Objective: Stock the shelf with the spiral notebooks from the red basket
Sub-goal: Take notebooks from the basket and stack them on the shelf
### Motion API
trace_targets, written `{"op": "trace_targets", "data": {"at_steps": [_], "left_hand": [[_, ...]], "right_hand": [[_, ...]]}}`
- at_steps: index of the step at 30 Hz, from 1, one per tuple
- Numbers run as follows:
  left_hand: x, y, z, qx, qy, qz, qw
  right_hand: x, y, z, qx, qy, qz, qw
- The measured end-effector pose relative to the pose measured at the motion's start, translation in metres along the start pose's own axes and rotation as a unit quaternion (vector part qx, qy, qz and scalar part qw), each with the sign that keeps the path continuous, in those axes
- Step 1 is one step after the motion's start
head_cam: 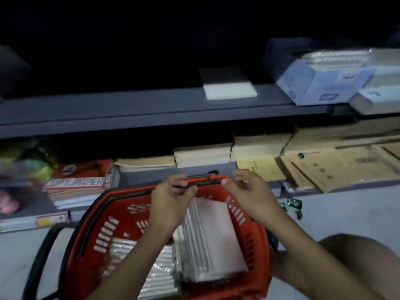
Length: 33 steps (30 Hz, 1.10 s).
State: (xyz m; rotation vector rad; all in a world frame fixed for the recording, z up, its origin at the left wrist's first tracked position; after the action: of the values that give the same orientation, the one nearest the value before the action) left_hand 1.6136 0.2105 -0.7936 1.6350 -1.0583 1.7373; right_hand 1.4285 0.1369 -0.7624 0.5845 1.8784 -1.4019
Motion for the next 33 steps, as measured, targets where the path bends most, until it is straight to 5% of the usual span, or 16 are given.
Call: {"op": "trace_targets", "data": {"at_steps": [5,11,17,24,27,33], "left_hand": [[-0.082,0.006,-0.048,-0.046,-0.093,0.061,0.993],[-0.112,0.025,-0.079,-0.045,-0.174,0.066,0.982],[-0.104,0.025,-0.086,-0.059,-0.113,0.089,0.988],[-0.061,-0.008,-0.071,0.008,-0.171,-0.118,0.978],[-0.029,-0.037,-0.071,-0.048,-0.175,-0.208,0.961],[0.012,-0.068,-0.072,-0.179,-0.142,-0.349,0.909]], "right_hand": [[0.056,0.064,-0.035,-0.214,0.135,-0.050,0.966],[0.096,0.089,-0.057,-0.198,0.235,-0.039,0.951],[0.097,0.090,-0.055,-0.191,0.315,0.133,0.920],[0.080,0.085,-0.057,-0.097,0.323,0.196,0.921],[0.056,0.059,-0.055,-0.071,0.300,0.311,0.899],[-0.005,-0.005,-0.076,-0.124,0.095,0.388,0.908]]}}
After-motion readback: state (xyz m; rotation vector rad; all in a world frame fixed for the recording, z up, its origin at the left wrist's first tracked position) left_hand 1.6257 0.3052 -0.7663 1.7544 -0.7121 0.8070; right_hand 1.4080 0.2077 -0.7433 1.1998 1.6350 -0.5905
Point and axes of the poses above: each hand's wrist, its own z-axis towards the middle knuckle, its own y-axis out of the palm, x = y × z, the point moved 2 cm from there along z, towards the middle knuckle, and after that the axes turned 6 degrees about -z, right-handed, at the moved point
